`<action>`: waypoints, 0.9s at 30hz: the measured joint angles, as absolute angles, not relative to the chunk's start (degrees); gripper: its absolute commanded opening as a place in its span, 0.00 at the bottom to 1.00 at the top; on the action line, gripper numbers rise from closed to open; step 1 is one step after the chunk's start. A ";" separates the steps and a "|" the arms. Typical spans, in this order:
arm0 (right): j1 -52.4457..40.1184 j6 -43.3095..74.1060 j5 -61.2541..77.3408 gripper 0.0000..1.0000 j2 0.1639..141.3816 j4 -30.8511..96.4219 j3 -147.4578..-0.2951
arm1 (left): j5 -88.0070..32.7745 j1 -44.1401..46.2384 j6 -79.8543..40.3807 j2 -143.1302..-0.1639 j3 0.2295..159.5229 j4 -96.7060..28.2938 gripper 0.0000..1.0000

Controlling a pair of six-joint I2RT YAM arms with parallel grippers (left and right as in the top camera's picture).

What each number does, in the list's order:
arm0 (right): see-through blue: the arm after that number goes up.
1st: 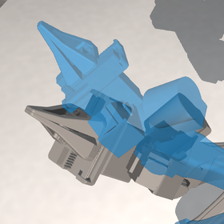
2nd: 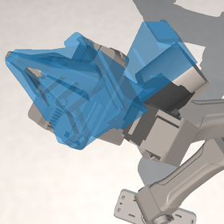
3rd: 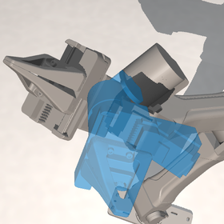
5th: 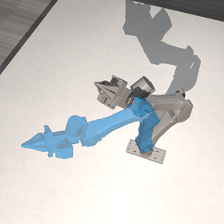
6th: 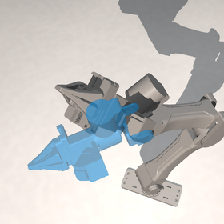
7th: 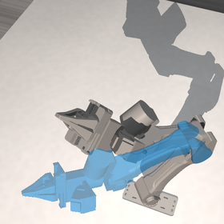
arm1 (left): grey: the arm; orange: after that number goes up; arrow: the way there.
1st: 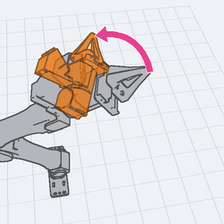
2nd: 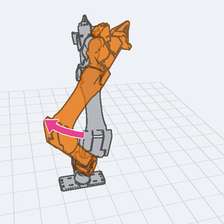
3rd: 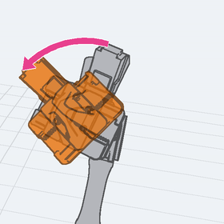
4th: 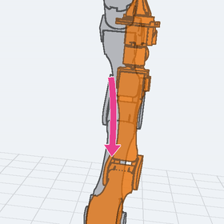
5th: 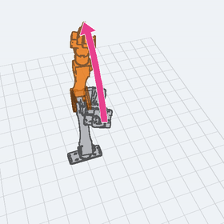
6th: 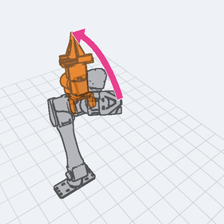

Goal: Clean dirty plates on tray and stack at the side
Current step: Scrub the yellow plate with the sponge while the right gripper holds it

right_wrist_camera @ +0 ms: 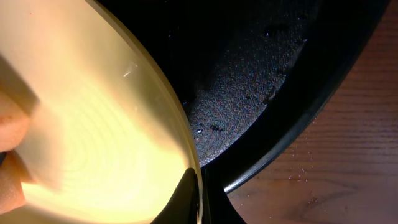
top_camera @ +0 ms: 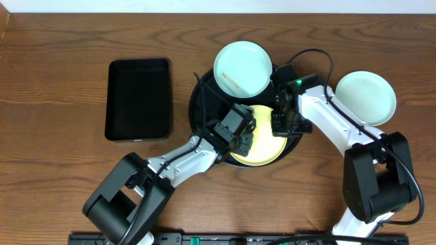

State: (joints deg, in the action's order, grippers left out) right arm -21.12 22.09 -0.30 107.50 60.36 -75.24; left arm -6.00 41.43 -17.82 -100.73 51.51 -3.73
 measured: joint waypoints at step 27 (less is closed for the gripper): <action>-21.12 21.87 0.16 0.01 107.50 60.36 -75.24 | -2.15 41.43 -17.82 -101.91 51.37 1.69 0.07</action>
State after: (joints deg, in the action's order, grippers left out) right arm -21.12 21.87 0.16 107.50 60.36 -75.24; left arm -2.15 41.43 -17.82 -101.91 51.37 1.69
